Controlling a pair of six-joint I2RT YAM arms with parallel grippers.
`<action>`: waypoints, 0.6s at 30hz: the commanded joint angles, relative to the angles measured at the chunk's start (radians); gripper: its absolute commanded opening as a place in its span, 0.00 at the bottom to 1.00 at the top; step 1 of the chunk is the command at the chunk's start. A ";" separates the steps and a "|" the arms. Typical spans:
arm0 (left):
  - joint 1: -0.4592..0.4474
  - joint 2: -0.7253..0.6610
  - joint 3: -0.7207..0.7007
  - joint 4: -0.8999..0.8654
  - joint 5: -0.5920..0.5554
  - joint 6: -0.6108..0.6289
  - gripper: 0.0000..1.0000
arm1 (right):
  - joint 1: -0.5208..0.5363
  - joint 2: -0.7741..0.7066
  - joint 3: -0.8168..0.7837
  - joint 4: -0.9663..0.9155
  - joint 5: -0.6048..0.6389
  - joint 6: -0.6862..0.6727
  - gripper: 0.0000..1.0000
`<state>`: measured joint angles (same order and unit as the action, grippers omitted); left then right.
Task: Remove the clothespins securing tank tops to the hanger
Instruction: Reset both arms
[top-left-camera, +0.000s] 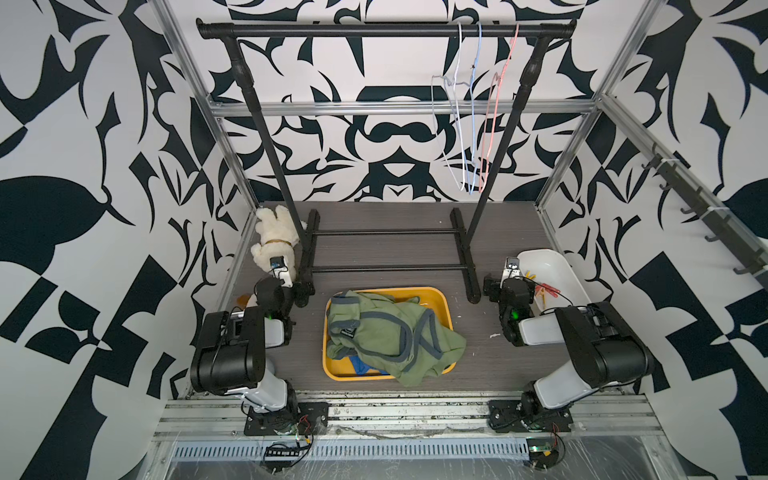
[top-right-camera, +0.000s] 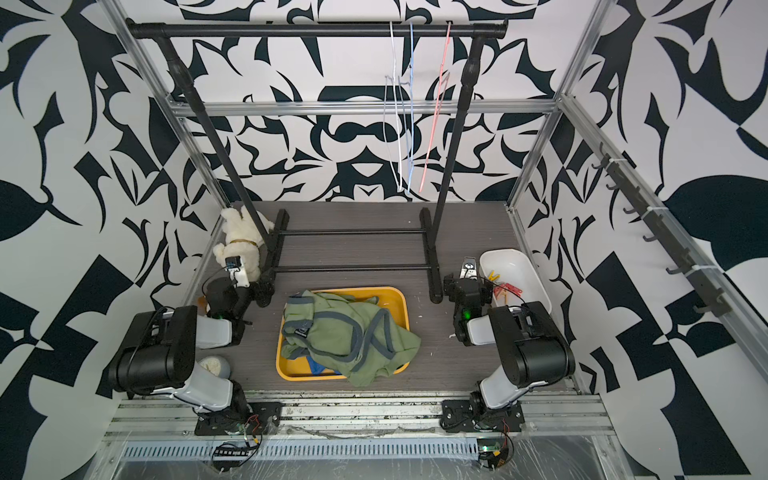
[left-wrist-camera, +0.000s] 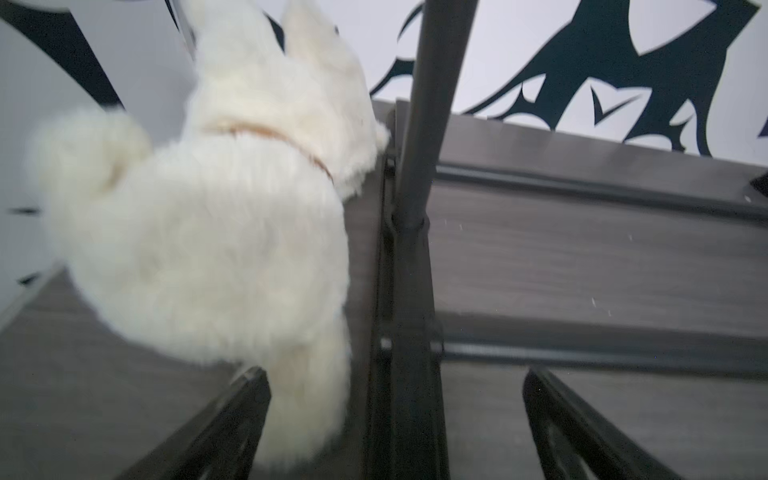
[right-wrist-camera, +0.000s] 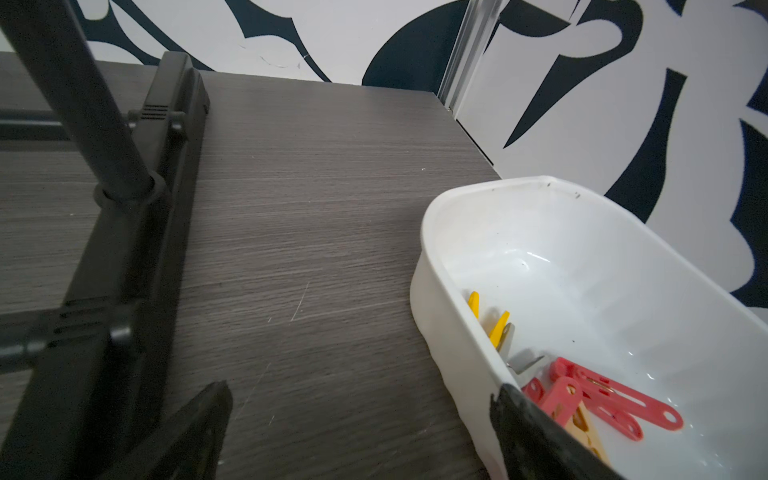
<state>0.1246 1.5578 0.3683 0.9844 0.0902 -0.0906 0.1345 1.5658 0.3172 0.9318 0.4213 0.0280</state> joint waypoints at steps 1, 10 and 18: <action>0.003 -0.006 0.013 -0.091 -0.015 -0.012 0.99 | 0.001 -0.013 0.020 0.015 0.008 0.014 0.99; 0.003 -0.012 0.020 -0.114 -0.009 -0.012 0.99 | 0.001 -0.013 0.020 0.014 0.008 0.013 0.99; 0.002 -0.027 -0.062 0.020 0.178 0.066 0.99 | 0.001 -0.013 0.020 0.015 0.008 0.013 0.99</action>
<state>0.1253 1.5459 0.3099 0.9600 0.2039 -0.0513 0.1345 1.5658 0.3172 0.9318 0.4213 0.0280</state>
